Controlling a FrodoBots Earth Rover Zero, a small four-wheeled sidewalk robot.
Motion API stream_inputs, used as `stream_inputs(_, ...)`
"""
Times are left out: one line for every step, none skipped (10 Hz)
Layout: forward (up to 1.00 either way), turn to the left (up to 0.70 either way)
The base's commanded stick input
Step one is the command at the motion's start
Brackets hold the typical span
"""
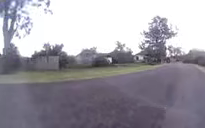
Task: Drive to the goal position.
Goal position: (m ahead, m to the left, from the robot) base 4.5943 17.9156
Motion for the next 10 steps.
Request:
stream_inputs(0.0,0.85)
stream_inputs(0.0,0.85)
stream_inputs(0.0,0.85)
stream_inputs(0.0,0.85)
stream_inputs(0.0,0.85)
stream_inputs(0.0,0.85)
stream_inputs(0.0,0.85)
stream_inputs(0.0,0.85)
stream_inputs(0.0,0.85)
stream_inputs(0.0,0.85)
